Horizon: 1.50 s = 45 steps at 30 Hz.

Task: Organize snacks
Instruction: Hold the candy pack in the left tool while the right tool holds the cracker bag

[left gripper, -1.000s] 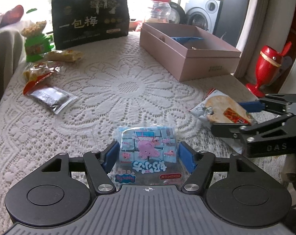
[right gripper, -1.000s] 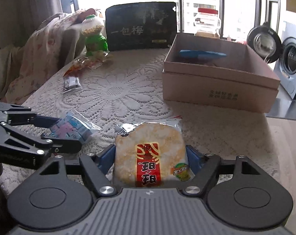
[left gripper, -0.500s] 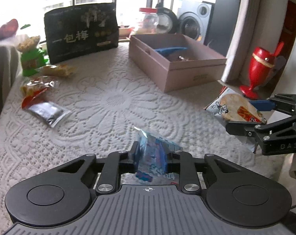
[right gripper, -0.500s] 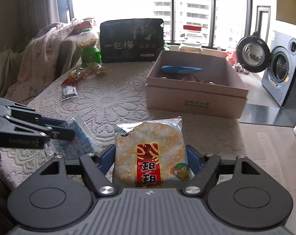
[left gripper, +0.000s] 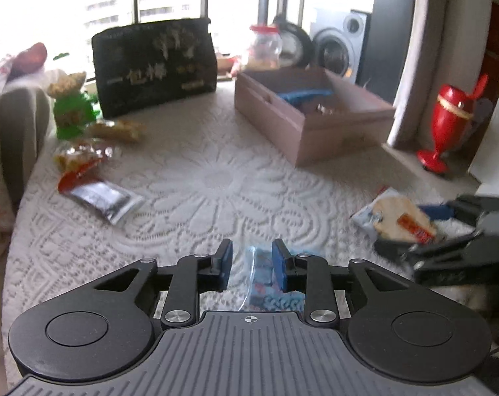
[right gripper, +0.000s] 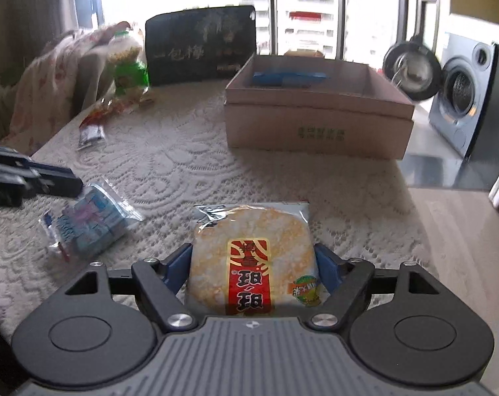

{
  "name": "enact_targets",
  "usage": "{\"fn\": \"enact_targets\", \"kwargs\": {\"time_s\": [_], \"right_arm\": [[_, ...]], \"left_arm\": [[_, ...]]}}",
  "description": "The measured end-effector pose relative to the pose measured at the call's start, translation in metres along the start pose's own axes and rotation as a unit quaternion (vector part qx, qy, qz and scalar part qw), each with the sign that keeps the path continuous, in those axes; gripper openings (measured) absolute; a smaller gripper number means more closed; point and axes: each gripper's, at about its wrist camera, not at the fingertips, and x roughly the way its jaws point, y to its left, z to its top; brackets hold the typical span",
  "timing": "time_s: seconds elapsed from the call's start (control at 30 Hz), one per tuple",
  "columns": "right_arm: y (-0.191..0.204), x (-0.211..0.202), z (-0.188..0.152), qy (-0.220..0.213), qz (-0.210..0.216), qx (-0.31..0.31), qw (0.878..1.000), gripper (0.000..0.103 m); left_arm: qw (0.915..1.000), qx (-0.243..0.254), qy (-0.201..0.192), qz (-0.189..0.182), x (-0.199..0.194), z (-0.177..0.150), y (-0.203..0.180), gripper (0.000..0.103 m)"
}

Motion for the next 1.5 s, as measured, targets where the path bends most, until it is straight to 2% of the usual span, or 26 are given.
{"fn": "enact_targets", "kwargs": {"time_s": [0.1,0.23,0.3,0.33,0.37,0.43,0.47,0.63,0.77,0.87,1.13,1.2,1.27,1.37,1.5], "right_arm": [[0.002,0.0,-0.006,-0.014,-0.004,-0.006,1.0,0.08],[-0.001,-0.001,-0.009,-0.021,-0.002,-0.005,1.0,0.08],[-0.002,-0.001,-0.009,-0.023,-0.001,-0.006,1.0,0.08],[-0.002,-0.001,-0.01,-0.024,0.0,-0.007,1.0,0.08],[-0.002,-0.001,-0.01,-0.025,0.0,-0.007,1.0,0.08],[-0.002,0.0,-0.01,-0.026,-0.001,-0.008,1.0,0.08],[-0.002,0.0,-0.01,-0.027,-0.001,-0.008,1.0,0.08],[-0.001,0.0,-0.012,-0.03,-0.002,-0.009,0.999,0.08],[0.0,0.0,-0.013,-0.033,-0.003,-0.009,0.999,0.08],[0.0,0.0,-0.013,-0.034,-0.003,-0.009,0.999,0.08],[0.0,0.0,-0.013,-0.035,-0.004,-0.01,0.999,0.08],[0.0,0.0,-0.013,-0.034,-0.004,-0.01,0.999,0.08],[0.0,0.0,-0.012,-0.031,-0.005,-0.01,0.999,0.08],[-0.001,-0.002,-0.005,-0.022,-0.003,-0.009,1.0,0.077],[-0.003,-0.015,0.007,-0.042,-0.013,-0.018,0.999,0.076]], "left_arm": [[0.9993,0.027,0.011,-0.022,-0.001,0.001,-0.015,0.031],[0.9938,0.099,0.047,-0.016,0.018,-0.012,-0.047,0.036],[0.9907,0.131,0.036,-0.005,0.02,-0.017,-0.059,0.043],[0.9902,0.134,0.038,-0.008,0.021,-0.018,-0.062,0.054],[0.9906,0.129,0.042,-0.018,0.022,-0.017,-0.063,0.066],[0.991,0.12,0.048,-0.037,0.025,-0.016,-0.063,0.078],[0.9909,0.119,0.05,-0.04,0.026,-0.016,-0.063,0.081],[0.993,0.099,0.045,-0.047,0.024,-0.015,-0.058,0.08],[0.9951,0.093,0.03,-0.01,0.021,-0.014,-0.044,0.075],[0.9963,0.076,0.039,0.008,0.024,-0.015,-0.029,0.077],[0.9985,0.011,0.046,-0.025,0.034,-0.015,-0.008,0.079],[0.9986,0.007,0.042,-0.029,0.034,-0.015,-0.007,0.076],[0.9987,0.004,0.036,-0.036,0.032,-0.015,-0.005,0.068],[0.9987,-0.008,0.028,-0.043,0.028,-0.014,-0.001,0.066],[0.9985,-0.028,0.006,-0.047,0.014,-0.004,0.008,0.065]]}}
